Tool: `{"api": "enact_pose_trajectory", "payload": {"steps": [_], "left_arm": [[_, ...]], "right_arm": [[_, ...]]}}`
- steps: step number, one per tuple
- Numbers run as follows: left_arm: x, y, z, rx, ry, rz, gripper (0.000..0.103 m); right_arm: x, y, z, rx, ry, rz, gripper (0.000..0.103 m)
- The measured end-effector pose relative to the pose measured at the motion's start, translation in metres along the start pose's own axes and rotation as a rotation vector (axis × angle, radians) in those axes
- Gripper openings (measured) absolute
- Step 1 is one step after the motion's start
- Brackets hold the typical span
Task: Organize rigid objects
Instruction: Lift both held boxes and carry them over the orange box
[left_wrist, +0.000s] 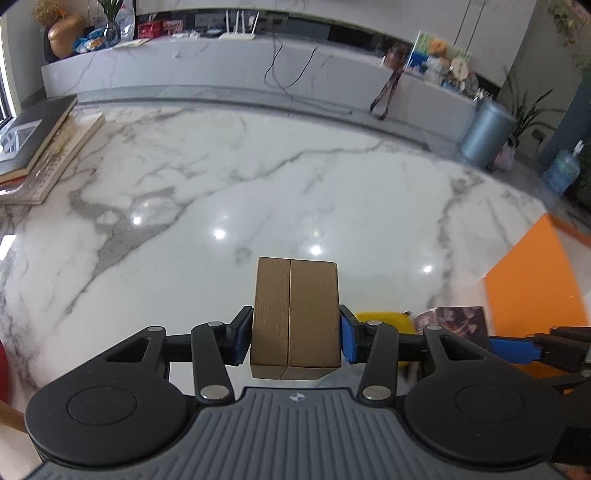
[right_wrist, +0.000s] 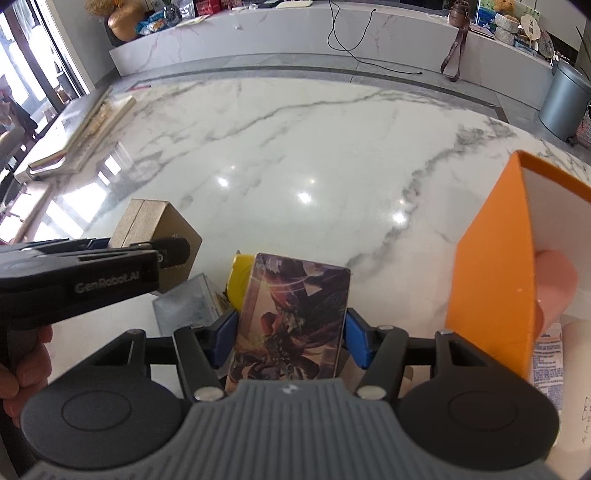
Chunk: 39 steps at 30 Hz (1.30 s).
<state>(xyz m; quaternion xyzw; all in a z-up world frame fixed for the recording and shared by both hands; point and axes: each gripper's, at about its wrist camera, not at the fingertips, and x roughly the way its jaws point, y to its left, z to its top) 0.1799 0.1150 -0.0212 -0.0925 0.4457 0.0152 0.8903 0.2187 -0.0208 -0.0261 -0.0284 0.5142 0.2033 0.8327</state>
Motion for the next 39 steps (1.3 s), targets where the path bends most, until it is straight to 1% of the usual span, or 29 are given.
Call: {"api": "enact_pose_trajectory", "payload": {"steps": [3,6,9,13,18,22,26,32,39], "left_arm": [[-0.015,-0.009,0.002,0.022,-0.039,-0.014,0.053],[-0.028,-0.019,0.004,0.031,-0.057,-0.042,0.053],[-0.039,-0.030,0.006,0.050,-0.081,-0.043,0.053],[-0.060,-0.049,0.011,0.063,-0.106,-0.093,0.053],[-0.080,-0.083,0.020,0.110,-0.141,-0.142,0.053],[-0.088,-0.116,0.022,0.165,-0.152,-0.194,0.053],[-0.084,-0.156,0.019,0.227,-0.135,-0.254,0.053],[-0.063,-0.210,0.010,0.295,-0.093,-0.316,0.053],[-0.036,-0.251,0.004,0.361,-0.043,-0.333,0.053]], "right_arm": [[-0.016,-0.001,0.002,-0.001,-0.031,0.012,0.060],[-0.033,-0.002,0.003,-0.010,-0.062,0.012,0.060],[-0.051,-0.008,0.003,-0.009,-0.094,0.011,0.060],[-0.080,-0.018,0.001,-0.011,-0.141,0.008,0.060],[-0.118,-0.041,-0.003,-0.003,-0.194,-0.019,0.060],[-0.144,-0.071,-0.009,0.017,-0.216,-0.062,0.060],[-0.159,-0.104,-0.019,0.040,-0.213,-0.118,0.060],[-0.167,-0.150,-0.040,0.067,-0.183,-0.186,0.060],[-0.164,-0.193,-0.054,0.108,-0.154,-0.221,0.060]]}}
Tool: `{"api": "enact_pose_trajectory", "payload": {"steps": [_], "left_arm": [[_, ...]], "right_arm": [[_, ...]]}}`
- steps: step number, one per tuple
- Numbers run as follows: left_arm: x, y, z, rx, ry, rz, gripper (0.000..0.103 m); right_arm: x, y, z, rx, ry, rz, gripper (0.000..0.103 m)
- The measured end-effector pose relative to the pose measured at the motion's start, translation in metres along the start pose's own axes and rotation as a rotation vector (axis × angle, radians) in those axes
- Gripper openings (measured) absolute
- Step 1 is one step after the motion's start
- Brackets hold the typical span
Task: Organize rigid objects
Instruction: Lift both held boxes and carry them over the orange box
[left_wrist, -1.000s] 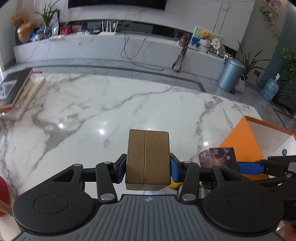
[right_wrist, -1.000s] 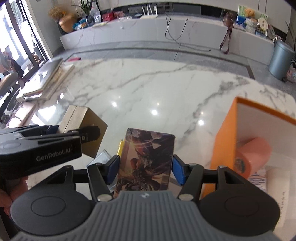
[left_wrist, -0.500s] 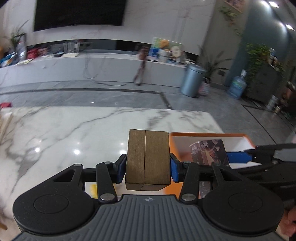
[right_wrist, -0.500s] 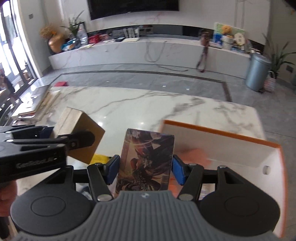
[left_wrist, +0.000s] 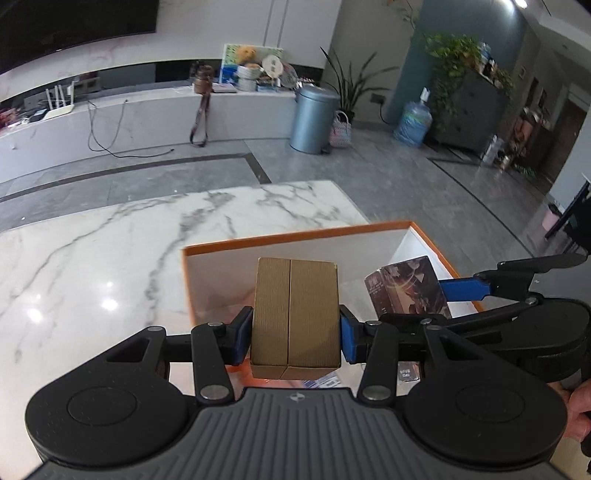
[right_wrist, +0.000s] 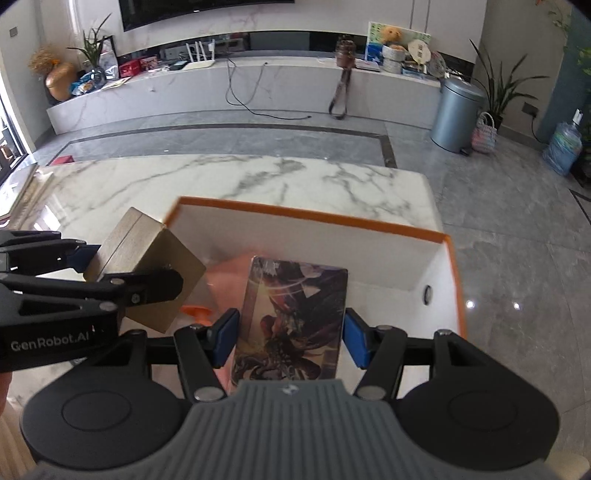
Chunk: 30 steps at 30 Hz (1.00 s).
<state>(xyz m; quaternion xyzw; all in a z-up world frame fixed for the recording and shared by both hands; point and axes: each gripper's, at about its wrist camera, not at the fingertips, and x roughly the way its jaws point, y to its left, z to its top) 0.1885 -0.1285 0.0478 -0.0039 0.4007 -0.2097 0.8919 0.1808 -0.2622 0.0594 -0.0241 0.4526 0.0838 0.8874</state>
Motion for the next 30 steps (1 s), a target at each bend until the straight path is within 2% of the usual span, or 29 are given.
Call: {"api": "enact_pose_trajectory", "payload": {"steps": [8,16,19,25,30], "left_arm": [[0.036,-0.018,0.004,0.012,0.053,-0.026,0.053],[0.071,-0.034,0.006,0.057,0.096,-0.039,0.053],[0.083,-0.038,0.009,0.098,0.101,-0.033,0.053],[0.100,-0.044,0.015,0.185,0.105,-0.047,0.053],[0.112,-0.052,0.018,0.310,0.112,-0.063,0.053]], "right_arm": [[0.038,-0.037,-0.007,-0.002,0.080,-0.014,0.060],[0.078,-0.053,-0.014,-0.031,0.167,-0.037,0.060],[0.087,-0.048,-0.017,-0.081,0.180,-0.055,0.060],[0.101,-0.049,-0.020,-0.102,0.240,-0.061,0.060],[0.105,-0.048,-0.022,-0.128,0.251,-0.072,0.058]]}}
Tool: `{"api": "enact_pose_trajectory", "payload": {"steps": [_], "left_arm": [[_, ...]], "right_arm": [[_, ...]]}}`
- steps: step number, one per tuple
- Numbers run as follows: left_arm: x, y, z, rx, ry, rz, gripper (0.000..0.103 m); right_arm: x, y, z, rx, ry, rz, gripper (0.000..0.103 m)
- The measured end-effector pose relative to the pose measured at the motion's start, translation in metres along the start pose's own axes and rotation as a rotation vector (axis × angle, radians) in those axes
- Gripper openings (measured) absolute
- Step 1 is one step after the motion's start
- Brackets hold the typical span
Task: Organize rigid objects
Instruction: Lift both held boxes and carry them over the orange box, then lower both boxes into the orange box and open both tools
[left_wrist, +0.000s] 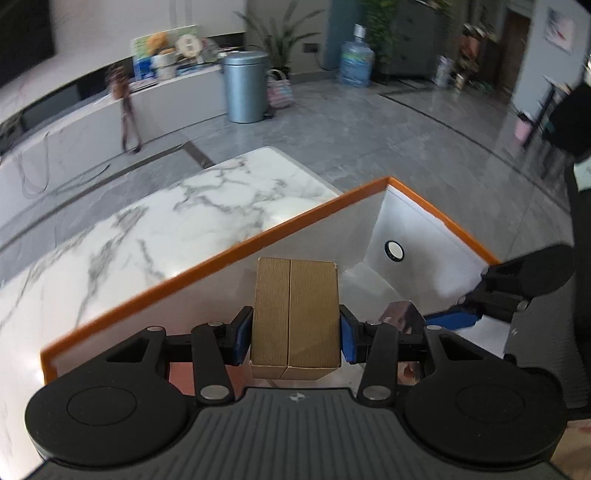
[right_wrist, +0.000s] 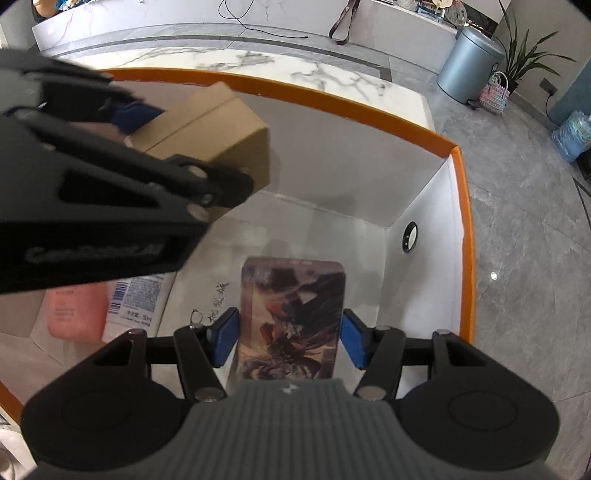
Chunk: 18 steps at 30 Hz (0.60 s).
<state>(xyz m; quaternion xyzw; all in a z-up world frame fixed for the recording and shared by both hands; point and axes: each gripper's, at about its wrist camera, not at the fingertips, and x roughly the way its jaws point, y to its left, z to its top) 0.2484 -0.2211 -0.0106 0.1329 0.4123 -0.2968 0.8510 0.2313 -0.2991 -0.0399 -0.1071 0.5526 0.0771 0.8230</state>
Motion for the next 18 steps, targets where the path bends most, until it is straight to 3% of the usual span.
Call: {"api": "enact_pose_trajectory", "payload": {"steps": [18], "left_arm": [[0.027,-0.030,-0.009,0.561,0.018,-0.052,0.051]], "right_arm": [[-0.014,0.010,-0.008,-0.059,-0.033,-0.006,0.059]]}}
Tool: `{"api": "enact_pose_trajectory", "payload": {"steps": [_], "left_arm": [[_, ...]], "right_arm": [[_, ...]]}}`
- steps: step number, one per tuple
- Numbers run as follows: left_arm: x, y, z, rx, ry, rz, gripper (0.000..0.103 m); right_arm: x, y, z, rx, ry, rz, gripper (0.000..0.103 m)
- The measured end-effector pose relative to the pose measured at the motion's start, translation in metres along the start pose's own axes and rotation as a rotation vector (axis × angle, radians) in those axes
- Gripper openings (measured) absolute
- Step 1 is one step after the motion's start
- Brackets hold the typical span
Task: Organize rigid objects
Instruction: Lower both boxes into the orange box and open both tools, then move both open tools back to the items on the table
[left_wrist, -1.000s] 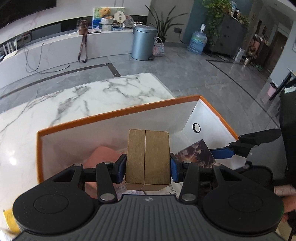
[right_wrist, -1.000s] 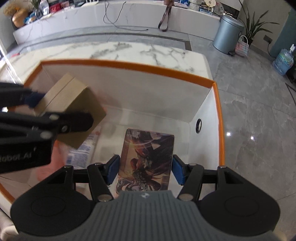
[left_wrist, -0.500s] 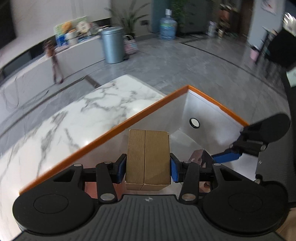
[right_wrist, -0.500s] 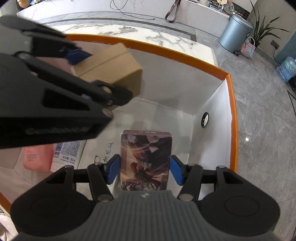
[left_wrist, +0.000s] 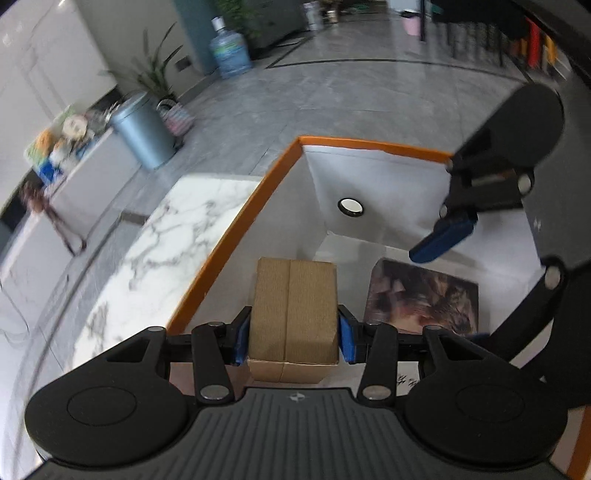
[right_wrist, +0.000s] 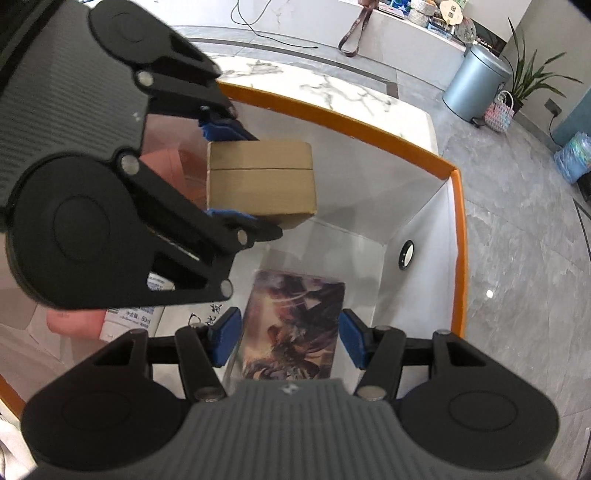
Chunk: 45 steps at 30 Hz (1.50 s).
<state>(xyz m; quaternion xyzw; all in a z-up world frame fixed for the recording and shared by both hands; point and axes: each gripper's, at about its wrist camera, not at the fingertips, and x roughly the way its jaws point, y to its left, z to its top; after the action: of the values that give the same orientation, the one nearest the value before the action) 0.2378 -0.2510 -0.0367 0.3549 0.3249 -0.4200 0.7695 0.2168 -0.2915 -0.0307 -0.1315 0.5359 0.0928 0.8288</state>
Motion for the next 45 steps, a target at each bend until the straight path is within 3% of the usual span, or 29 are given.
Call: {"api": "enact_pose_trajectory", "payload": {"steps": [6,10,16,19,24,34,38,45], "left_arm": [[0.004,-0.010,-0.010,0.146,-0.011,-0.001,0.051],[0.008,-0.034,-0.024,0.346,-0.004,0.062,0.052],[0.014,-0.035,-0.031,0.322,0.005,0.095,0.062],[0.009,-0.033,-0.030,0.322,-0.006,0.105,0.063],[-0.006,-0.027,-0.026,0.277,-0.015,0.091,0.062],[-0.069,-0.004,-0.029,0.024,-0.048,0.016,0.058],[-0.101,0.008,-0.041,-0.078,-0.050,0.015,0.056],[-0.149,0.030,-0.076,-0.239,-0.001,0.091,0.055]], "right_arm": [[-0.004,0.005,-0.004,-0.029,0.007,0.005,0.059],[-0.004,0.001,-0.004,0.014,0.019,0.036,0.059],[-0.006,0.003,-0.003,0.017,0.015,0.030,0.059],[-0.007,0.004,-0.005,0.017,0.017,0.029,0.059],[-0.006,0.000,-0.004,0.025,0.017,0.024,0.059],[-0.039,0.014,0.003,0.046,-0.075,0.055,0.059],[-0.061,0.034,0.009,0.026,-0.134,0.092,0.048],[-0.089,0.080,0.026,-0.031,-0.209,0.169,0.048]]}}
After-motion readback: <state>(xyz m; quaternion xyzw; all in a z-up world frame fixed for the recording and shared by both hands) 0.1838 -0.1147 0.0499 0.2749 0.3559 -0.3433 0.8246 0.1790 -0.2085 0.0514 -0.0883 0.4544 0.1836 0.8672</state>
